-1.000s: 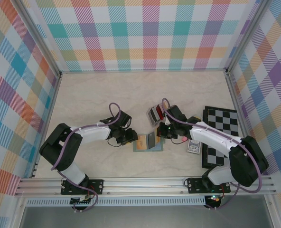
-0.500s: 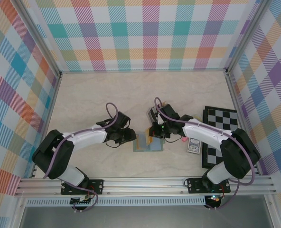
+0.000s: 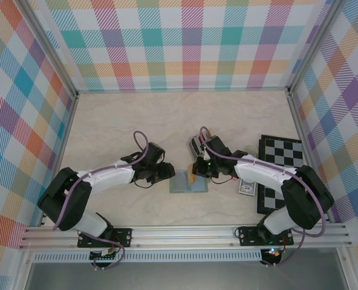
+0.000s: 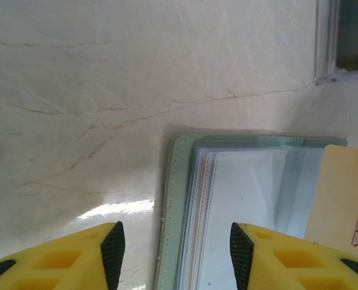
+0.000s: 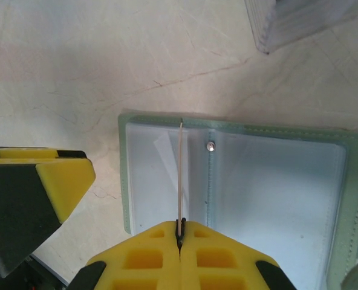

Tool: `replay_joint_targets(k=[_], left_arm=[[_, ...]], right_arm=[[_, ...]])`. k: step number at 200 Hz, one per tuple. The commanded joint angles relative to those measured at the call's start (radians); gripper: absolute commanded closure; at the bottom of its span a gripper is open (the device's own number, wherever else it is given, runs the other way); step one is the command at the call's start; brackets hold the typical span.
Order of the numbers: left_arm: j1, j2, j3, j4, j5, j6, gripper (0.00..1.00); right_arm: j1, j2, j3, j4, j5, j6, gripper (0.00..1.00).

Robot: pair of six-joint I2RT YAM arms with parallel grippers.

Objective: Put the credit cards into the card holder
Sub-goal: Flip over the card slot in the card holder, then insert the credit card into the card slot.

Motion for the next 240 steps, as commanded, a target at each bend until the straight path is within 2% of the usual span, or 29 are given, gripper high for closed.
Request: replay_joint_targets(k=[1,102,151,204,240], left_arm=[[-0.007,0.037,0.006,0.038,0.064,0.015,0.49],[-0.008,0.109,-0.005,0.047,0.097,0.017,0.58],[-0.009,0.123,-0.005,0.045,0.091,0.014,0.66],[-0.009,0.126,-0.004,0.026,0.072,0.007,0.67],[-0.008,0.089,-0.02,0.012,0.039,-0.005,0.62]], right_arm=[[-0.001,0.017,-0.022,0.089,-0.021,0.028,0.97],[0.0,0.096,-0.107,0.247,-0.087,-0.018,0.97],[-0.001,0.098,-0.146,0.353,-0.141,0.013,0.97],[0.0,0.093,-0.218,0.46,-0.155,0.049,0.97],[-0.001,0.062,-0.234,0.474,-0.146,0.051,0.97]])
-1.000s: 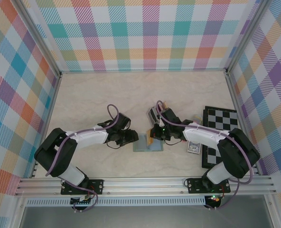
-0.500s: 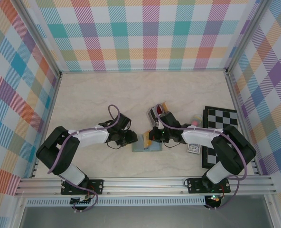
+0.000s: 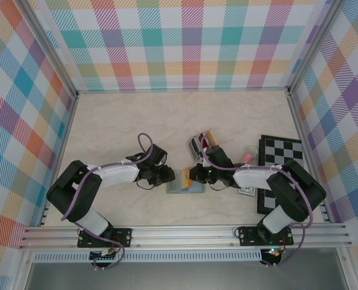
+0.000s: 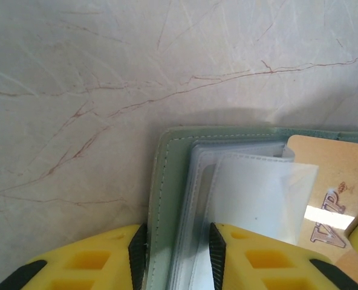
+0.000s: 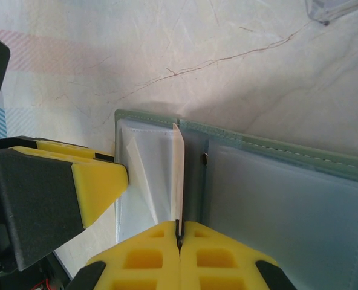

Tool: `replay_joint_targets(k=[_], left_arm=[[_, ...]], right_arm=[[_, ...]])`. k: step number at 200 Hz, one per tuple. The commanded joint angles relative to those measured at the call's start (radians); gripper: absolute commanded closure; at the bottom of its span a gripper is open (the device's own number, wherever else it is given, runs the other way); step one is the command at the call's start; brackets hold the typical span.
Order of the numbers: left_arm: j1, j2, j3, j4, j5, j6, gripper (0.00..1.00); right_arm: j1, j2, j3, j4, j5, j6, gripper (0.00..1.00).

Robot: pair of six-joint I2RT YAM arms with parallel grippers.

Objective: Put the credit cards into the card holder
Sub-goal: Insert the credit card into the card slot.

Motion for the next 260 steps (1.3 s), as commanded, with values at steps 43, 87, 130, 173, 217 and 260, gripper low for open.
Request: replay_joint_targets(k=[43,87,130,173,217,260], left_arm=[[-0.011,-0.009,-0.031,-0.014,-0.028,-0.018,0.61],[-0.011,0.006,-0.027,-0.006,-0.021,-0.018,0.63],[-0.011,0.009,-0.028,-0.009,-0.028,-0.024,0.67],[-0.011,0.001,-0.029,0.005,-0.023,-0.028,0.62],[-0.01,0.002,-0.029,0.016,-0.02,-0.032,0.59],[-0.011,0.001,-0.029,0.021,-0.022,-0.039,0.6]], right_arm=[[0.007,-0.033,-0.026,0.064,-0.031,0.031,0.97],[0.007,0.0,-0.042,0.129,-0.053,0.059,0.97],[0.007,0.018,-0.04,0.152,-0.063,0.069,0.97],[0.017,0.085,-0.04,0.22,-0.095,0.097,0.96],[0.055,0.09,0.004,0.152,-0.055,0.08,0.95],[0.09,0.1,0.023,0.096,0.014,0.12,0.93]])
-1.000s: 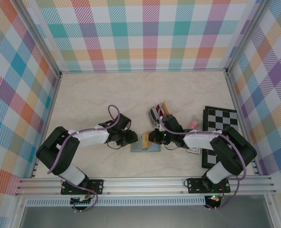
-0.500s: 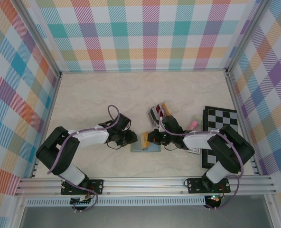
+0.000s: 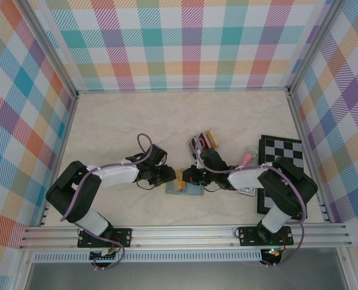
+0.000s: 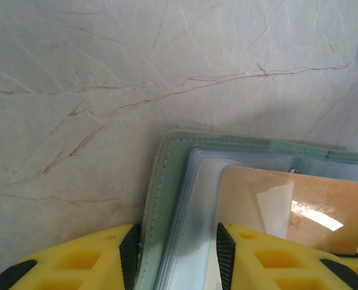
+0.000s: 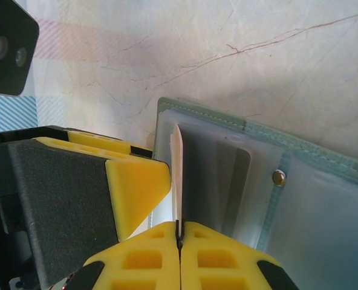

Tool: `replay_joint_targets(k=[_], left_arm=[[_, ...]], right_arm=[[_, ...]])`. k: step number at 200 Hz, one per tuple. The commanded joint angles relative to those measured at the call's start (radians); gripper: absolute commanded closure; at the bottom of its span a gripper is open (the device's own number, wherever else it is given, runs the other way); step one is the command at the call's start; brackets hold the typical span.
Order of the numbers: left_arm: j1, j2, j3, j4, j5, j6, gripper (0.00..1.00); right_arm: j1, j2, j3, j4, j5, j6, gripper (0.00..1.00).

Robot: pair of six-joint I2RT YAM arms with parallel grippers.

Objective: Put the credit cards into the card holder
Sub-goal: Insert the credit card into the card slot.

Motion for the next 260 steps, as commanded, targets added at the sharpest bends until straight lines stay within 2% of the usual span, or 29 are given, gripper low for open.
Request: replay_joint_targets(k=[1,63,89,130,145,172,184,191,223,260], left_arm=[[-0.008,0.009,-0.022,0.005,-0.017,-0.016,0.6],[-0.009,-0.001,-0.039,0.029,-0.007,-0.047,0.6],[-0.009,-0.01,-0.047,0.033,-0.013,-0.059,0.6],[-0.008,-0.016,-0.054,0.029,-0.018,-0.058,0.62],[-0.009,-0.016,-0.056,0.031,-0.019,-0.056,0.63],[-0.009,-0.011,-0.058,0.038,-0.011,-0.054,0.65],[-0.008,-0.008,-0.057,0.039,-0.009,-0.054,0.65],[-0.009,-0.008,-0.058,0.04,-0.009,-0.055,0.65],[-0.008,-0.01,-0.061,0.045,-0.008,-0.058,0.65],[-0.009,-0.013,-0.076,0.086,0.002,-0.103,0.65]], right_arm=[[0.023,0.023,0.019,-0.06,0.047,0.032,0.93],[0.064,0.056,0.026,-0.067,0.122,0.19,0.89],[0.071,0.055,0.037,-0.079,0.116,0.191,0.88],[0.071,-0.017,0.076,-0.297,0.174,0.114,0.72],[0.071,-0.02,0.086,-0.328,0.172,0.102,0.7],[0.071,-0.01,0.104,-0.347,0.162,0.089,0.71],[0.071,-0.003,0.109,-0.344,0.154,0.084,0.82],[0.071,0.002,0.11,-0.34,0.149,0.085,0.85],[0.074,0.014,0.122,-0.309,0.112,0.113,0.86],[0.083,0.033,0.151,-0.354,0.142,0.252,0.85]])
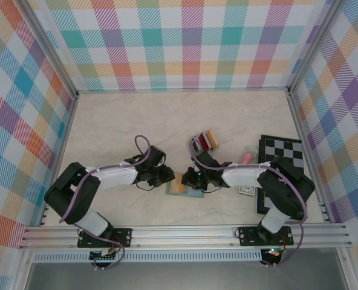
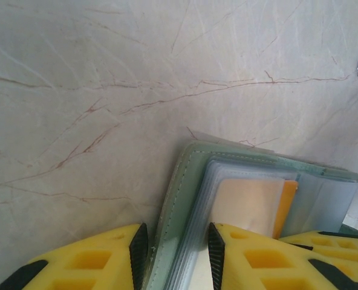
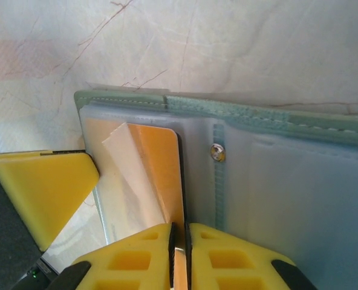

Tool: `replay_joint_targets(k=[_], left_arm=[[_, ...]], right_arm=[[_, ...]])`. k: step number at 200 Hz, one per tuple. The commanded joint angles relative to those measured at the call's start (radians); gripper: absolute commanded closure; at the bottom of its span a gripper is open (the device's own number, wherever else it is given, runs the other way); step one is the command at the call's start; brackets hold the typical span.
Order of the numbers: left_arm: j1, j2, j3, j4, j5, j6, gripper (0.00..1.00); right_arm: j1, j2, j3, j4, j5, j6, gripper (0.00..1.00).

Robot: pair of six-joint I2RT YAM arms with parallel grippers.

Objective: Put the credit cards into the card holder
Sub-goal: Insert the credit card into the card slot.

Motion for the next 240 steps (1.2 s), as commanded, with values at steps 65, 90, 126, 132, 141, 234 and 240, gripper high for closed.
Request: replay_joint_targets(k=[65,90,126,132,141,234,240], left_arm=[[-0.009,-0.01,-0.054,0.07,0.014,-0.08,0.65],[-0.009,-0.016,-0.079,0.131,0.037,-0.133,0.65],[-0.009,-0.055,-0.079,0.099,0.002,-0.129,0.64],[-0.009,-0.063,-0.077,0.089,-0.005,-0.125,0.63],[-0.009,-0.075,-0.07,0.069,-0.018,-0.118,0.6],[0.011,-0.042,0.152,-0.133,-0.094,0.038,0.52],[0.017,-0.023,0.174,-0.138,-0.089,0.042,0.52]], right_arm=[[0.014,-0.02,0.041,0.022,-0.046,0.035,0.81],[-0.002,-0.032,0.064,-0.007,-0.092,-0.006,0.78],[-0.015,-0.098,0.126,-0.245,0.01,-0.104,0.65],[-0.025,-0.112,0.149,-0.304,0.032,-0.136,0.63],[-0.036,-0.129,0.199,-0.427,0.086,-0.188,0.62],[-0.209,-0.088,0.604,-0.88,0.378,-0.62,0.54],[-0.221,-0.073,0.624,-0.885,0.393,-0.641,0.54]])
